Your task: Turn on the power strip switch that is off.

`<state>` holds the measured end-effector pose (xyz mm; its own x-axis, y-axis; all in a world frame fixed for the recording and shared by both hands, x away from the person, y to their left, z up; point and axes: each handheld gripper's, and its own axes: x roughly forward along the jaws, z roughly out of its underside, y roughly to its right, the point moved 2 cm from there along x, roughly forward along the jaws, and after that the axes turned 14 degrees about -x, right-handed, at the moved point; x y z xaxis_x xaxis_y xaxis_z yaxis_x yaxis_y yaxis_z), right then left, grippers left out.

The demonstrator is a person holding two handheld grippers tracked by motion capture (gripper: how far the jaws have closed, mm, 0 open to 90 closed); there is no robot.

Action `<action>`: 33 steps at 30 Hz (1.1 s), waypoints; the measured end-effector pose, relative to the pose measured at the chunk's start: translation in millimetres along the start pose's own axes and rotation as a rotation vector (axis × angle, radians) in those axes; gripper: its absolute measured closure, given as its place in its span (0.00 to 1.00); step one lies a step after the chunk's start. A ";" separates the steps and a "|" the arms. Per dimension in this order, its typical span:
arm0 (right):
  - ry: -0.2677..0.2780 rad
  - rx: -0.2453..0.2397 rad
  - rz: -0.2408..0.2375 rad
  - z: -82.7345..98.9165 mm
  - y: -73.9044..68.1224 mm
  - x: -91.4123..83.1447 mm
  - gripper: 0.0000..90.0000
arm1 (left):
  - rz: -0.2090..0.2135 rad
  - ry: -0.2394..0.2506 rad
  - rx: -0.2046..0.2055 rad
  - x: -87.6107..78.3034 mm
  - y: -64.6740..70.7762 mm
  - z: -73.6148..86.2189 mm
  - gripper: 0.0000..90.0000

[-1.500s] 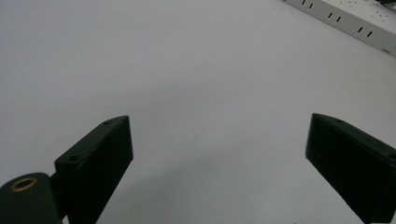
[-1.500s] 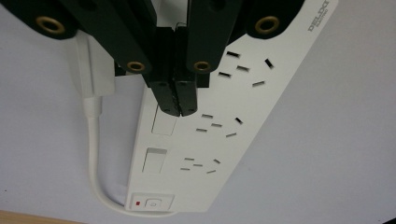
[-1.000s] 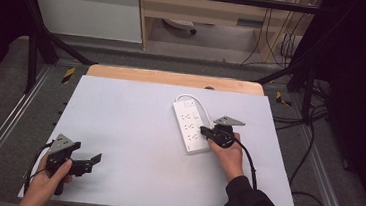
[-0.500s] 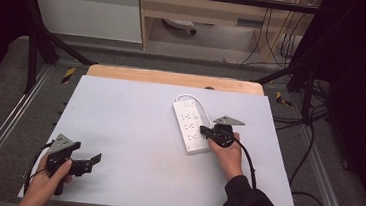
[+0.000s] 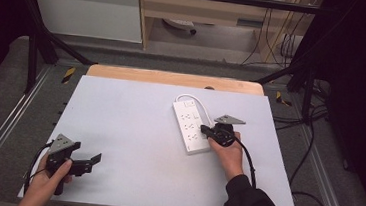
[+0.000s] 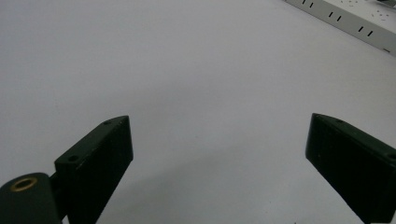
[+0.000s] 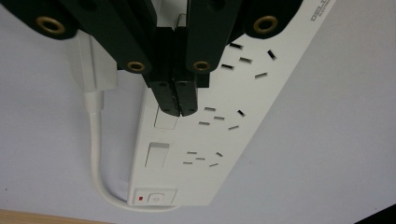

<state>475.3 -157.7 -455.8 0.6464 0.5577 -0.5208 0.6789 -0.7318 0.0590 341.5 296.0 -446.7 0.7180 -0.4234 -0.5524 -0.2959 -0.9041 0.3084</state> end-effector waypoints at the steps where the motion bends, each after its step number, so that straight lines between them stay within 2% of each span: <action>1: 0.000 0.000 -0.001 -0.1 -0.1 -0.1 1.00 | 0.000 0.000 0.001 0.0 0.0 0.0 0.09; 7: 0.004 0.006 -0.005 -1.4 -0.4 -1.8 1.00 | 0.001 -0.004 0.003 -0.1 -0.1 0.1 0.09; 15: 0.014 0.000 -0.004 -3.6 0.6 -3.7 0.93 | 0.000 -0.001 0.000 0.0 -0.1 0.1 0.09; 17: 0.016 0.009 -0.001 -4.5 0.5 -4.8 0.86 | -0.001 -0.004 0.003 0.0 -0.2 0.2 0.09; 28: 0.035 0.008 0.015 -10.0 1.2 -11.1 0.73 | -0.001 -0.004 0.003 0.1 -0.1 0.3 0.09; 33: 0.039 0.010 0.003 -12.6 1.3 -12.3 0.57 | -0.002 -0.006 0.003 0.4 -0.2 0.5 0.09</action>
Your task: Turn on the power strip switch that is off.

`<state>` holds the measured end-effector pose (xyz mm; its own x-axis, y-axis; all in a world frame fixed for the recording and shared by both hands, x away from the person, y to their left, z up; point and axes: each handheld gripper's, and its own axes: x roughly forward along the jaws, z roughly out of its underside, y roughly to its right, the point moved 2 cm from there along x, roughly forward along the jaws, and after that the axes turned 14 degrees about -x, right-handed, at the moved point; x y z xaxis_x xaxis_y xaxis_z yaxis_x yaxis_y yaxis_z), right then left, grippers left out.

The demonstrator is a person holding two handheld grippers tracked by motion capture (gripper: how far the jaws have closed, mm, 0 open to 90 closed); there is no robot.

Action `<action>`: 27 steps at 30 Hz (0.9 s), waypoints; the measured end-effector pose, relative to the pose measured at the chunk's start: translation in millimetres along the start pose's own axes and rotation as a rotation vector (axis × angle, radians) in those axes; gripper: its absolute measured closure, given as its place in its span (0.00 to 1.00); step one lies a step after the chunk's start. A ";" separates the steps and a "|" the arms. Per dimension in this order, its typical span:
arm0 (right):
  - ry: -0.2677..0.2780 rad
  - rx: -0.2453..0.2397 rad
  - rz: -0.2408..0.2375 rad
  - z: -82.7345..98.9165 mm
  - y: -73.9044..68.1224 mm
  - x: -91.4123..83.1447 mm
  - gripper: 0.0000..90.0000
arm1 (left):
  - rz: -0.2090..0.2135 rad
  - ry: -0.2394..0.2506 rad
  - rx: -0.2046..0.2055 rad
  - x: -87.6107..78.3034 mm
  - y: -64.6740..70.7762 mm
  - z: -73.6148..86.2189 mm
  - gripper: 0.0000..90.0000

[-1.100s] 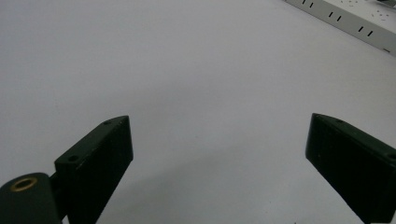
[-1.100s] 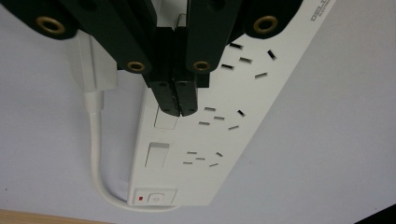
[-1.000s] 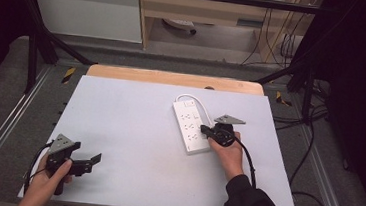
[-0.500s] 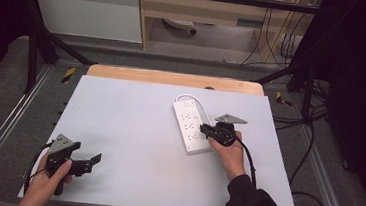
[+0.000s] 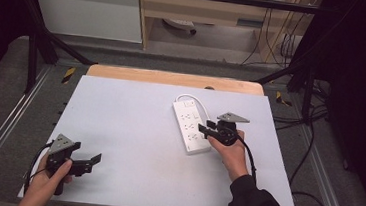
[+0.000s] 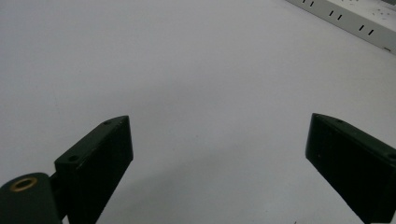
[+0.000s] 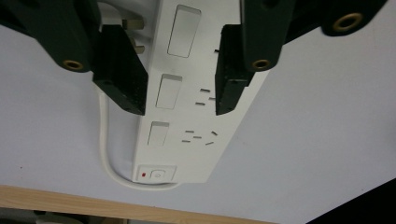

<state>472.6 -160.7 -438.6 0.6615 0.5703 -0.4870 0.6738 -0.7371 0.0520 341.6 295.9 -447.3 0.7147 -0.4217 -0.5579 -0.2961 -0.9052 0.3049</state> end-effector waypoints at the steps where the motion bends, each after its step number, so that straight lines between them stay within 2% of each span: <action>1: 0.002 0.001 0.000 -0.6 0.2 -0.1 0.53 | 0.000 -0.001 0.001 0.1 0.0 0.1 0.09; 10: -0.018 0.024 0.025 -3.2 4.8 -4.1 0.28 | 0.000 0.000 0.001 0.0 0.2 0.0 0.09; 14: -0.033 0.041 0.043 -4.0 7.1 -4.9 0.11 | -0.001 0.000 0.000 0.0 0.0 -0.1 0.09; 16: -0.039 0.047 0.046 -5.5 8.0 -6.0 0.06 | -0.001 0.000 0.000 0.0 0.0 0.0 0.08; 20: -0.039 0.047 0.061 -9.3 8.2 -8.8 0.03 | 0.000 0.000 0.000 0.0 0.1 0.0 0.09; 27: -0.034 0.039 0.064 -12.2 7.1 -12.7 0.03 | -0.001 -0.001 0.000 0.0 0.0 0.0 0.09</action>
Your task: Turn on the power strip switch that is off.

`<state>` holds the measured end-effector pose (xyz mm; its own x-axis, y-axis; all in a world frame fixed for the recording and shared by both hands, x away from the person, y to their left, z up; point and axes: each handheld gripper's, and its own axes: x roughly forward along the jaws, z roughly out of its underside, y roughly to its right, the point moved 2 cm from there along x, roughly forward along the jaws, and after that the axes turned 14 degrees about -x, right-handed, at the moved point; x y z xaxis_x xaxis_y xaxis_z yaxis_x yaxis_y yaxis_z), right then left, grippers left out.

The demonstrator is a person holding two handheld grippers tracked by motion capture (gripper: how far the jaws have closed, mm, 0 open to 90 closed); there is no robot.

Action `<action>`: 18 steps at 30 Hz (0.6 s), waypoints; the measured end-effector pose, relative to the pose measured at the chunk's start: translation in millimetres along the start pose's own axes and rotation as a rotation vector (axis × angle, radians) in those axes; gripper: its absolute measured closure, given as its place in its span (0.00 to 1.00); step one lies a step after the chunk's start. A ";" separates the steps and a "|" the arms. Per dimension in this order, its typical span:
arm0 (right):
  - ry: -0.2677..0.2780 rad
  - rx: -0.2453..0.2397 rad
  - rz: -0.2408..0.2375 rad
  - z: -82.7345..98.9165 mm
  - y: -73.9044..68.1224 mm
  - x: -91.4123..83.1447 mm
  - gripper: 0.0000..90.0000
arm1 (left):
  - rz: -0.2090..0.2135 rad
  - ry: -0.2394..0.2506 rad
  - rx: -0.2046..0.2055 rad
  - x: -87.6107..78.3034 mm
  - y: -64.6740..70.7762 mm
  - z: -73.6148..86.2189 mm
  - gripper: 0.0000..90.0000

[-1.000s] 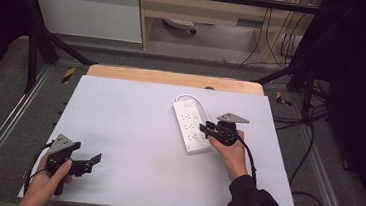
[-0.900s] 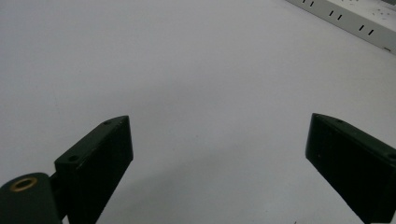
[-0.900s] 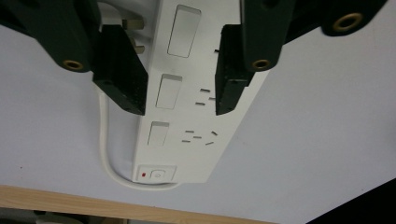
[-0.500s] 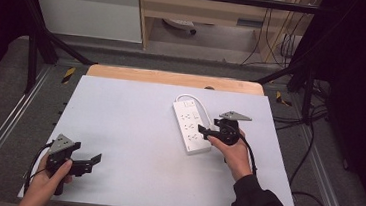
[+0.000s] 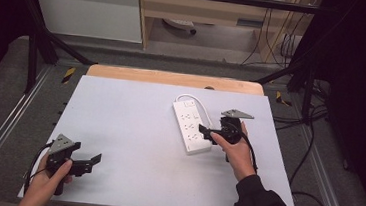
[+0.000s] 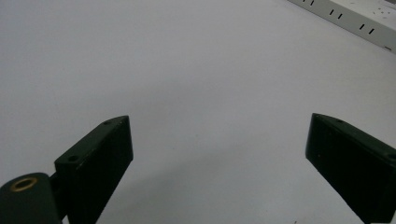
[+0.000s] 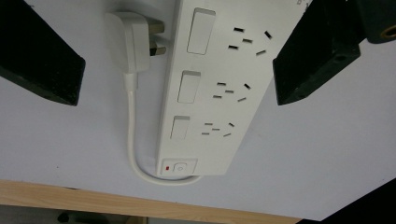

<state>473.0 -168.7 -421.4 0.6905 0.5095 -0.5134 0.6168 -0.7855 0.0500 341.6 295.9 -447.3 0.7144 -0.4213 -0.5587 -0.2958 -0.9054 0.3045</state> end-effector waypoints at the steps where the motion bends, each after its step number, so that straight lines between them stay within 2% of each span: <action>1: 0.001 0.001 0.001 -0.6 -0.1 -0.6 0.04 | 0.000 0.000 0.000 0.1 0.0 0.0 0.09; 7: 0.018 0.004 0.004 -3.5 1.3 -6.3 0.05 | -0.001 0.000 0.000 0.0 -0.1 0.0 0.09; 18: 0.048 0.011 0.044 -5.2 9.4 -23.9 0.06 | 0.000 -0.003 0.002 0.2 0.0 0.1 0.09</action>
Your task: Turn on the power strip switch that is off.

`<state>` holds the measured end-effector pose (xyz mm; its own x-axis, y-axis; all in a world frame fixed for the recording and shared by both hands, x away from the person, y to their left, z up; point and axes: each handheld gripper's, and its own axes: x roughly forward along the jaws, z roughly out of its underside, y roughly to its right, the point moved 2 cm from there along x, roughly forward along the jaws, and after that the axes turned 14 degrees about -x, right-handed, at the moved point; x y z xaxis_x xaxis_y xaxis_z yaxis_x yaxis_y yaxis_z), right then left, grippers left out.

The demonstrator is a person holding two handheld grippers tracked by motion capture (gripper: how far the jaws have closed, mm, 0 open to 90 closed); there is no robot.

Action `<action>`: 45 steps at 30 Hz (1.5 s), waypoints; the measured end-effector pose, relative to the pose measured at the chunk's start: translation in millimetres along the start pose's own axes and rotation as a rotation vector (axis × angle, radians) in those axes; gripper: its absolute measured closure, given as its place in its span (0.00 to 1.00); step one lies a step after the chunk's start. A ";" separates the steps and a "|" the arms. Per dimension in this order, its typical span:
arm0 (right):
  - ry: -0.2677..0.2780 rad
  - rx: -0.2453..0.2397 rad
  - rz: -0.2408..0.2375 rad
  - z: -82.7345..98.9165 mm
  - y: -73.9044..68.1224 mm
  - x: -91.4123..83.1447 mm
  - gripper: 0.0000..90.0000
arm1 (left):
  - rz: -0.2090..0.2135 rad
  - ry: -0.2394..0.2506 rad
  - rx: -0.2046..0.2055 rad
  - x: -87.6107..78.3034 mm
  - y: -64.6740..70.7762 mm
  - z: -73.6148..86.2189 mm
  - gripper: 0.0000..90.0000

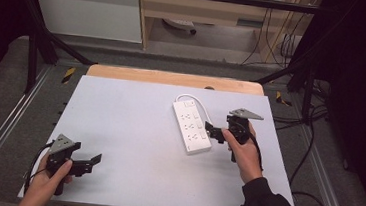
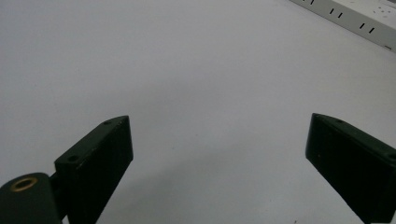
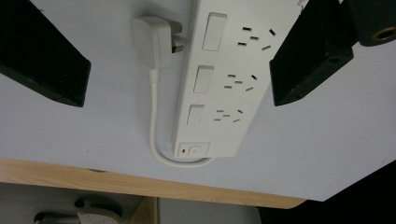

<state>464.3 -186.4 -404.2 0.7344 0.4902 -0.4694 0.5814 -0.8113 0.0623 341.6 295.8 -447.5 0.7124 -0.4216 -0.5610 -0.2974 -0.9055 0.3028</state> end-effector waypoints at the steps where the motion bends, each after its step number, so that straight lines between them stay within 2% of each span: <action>1: 0.005 0.000 0.004 -0.2 1.0 -1.7 0.06 | 0.000 0.000 0.000 0.0 0.0 0.0 0.09; 7: 0.032 0.006 0.016 -2.0 6.5 -11.7 0.06 | -0.001 -0.003 0.001 0.4 0.3 0.3 0.09; 11: 0.035 -0.004 0.005 -3.4 8.8 -19.6 0.05 | -0.001 -0.004 0.000 0.5 0.1 0.3 0.09; 25: 0.055 -0.006 0.016 -3.8 17.8 -45.9 0.05 | -0.001 -0.005 0.000 0.6 0.1 0.4 0.09; 35: 0.071 0.009 0.052 7.2 26.5 -71.7 0.05 | -0.003 -0.007 0.001 0.4 -0.1 0.5 0.09; 45: 0.052 0.017 0.077 25.8 34.3 -98.2 0.04 | -0.003 -0.004 -0.002 0.1 -0.4 0.4 0.09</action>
<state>403.1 -270.6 -378.6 0.7941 0.4421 -0.4170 0.5171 -0.8520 0.0814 341.6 296.1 -448.0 0.7109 -0.4189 -0.5649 -0.2938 -0.9067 0.3027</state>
